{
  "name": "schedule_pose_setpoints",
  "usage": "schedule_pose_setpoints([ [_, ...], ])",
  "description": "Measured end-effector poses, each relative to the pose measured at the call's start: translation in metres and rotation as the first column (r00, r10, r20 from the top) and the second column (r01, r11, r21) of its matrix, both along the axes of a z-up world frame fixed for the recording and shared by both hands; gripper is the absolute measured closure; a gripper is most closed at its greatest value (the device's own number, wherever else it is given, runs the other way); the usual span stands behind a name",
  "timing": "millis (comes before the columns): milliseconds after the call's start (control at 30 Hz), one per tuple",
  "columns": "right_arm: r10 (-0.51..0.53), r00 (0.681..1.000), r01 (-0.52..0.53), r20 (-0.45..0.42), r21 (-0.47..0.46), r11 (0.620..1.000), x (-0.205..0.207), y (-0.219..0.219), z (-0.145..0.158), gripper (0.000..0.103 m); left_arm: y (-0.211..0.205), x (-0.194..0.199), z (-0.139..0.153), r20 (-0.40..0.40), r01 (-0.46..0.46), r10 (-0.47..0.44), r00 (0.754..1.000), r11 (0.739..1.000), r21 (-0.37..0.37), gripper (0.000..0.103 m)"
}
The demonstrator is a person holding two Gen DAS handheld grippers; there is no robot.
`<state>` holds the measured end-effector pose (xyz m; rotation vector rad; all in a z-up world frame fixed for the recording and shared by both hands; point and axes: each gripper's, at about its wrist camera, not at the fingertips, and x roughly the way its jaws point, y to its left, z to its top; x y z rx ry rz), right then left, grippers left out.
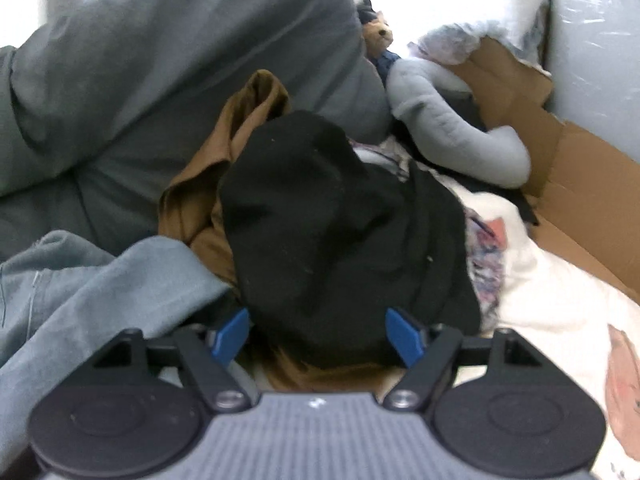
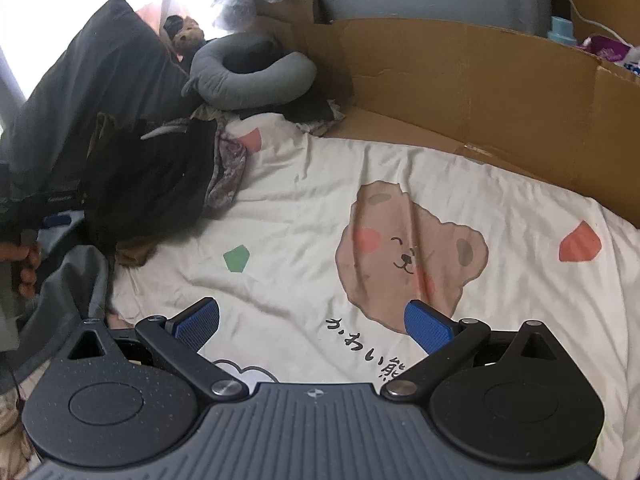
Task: Fold clothes
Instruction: 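Close the left gripper on the black knit garment and lift it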
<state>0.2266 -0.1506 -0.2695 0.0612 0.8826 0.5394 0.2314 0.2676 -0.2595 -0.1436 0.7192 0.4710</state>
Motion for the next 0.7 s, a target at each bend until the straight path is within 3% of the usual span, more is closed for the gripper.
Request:
schedule_pose_setpoints([
  [267,0.002,0.999,-0.002,-0.047,0.004,1.0,0.001,0.0,-0.015,0.001,0.024,0.02,-0.023,-0.036,-0.05,0.05,0.998,0.999,-0.002,0.025],
  [467,0.031,0.998,-0.031,-0.049,-0.002,1.0,-0.006,0.001,-0.021,0.002,0.037,0.024,-0.039,-0.055,-0.061,0.057,0.997,0.996,-0.059,0.026],
  [533,0.04,0.998,-0.04,-0.044,-0.009,0.999,-0.007,0.002,-0.021,0.002,0.04,0.026,-0.043,-0.058,-0.061,0.057,0.997,0.996,-0.071,0.036],
  [667,0.032,0.997,-0.032,-0.066,0.007,0.999,-0.006,0.0,-0.023,0.002,0.039,0.036,-0.045,-0.082,-0.067,0.061,0.995,0.994,-0.083,0.079],
  [700,0.034,0.997,-0.034,-0.065,0.003,0.999,-0.006,0.001,-0.023,0.002,0.037,0.037,-0.044,-0.081,-0.062,0.055,0.995,0.994,-0.084,0.086],
])
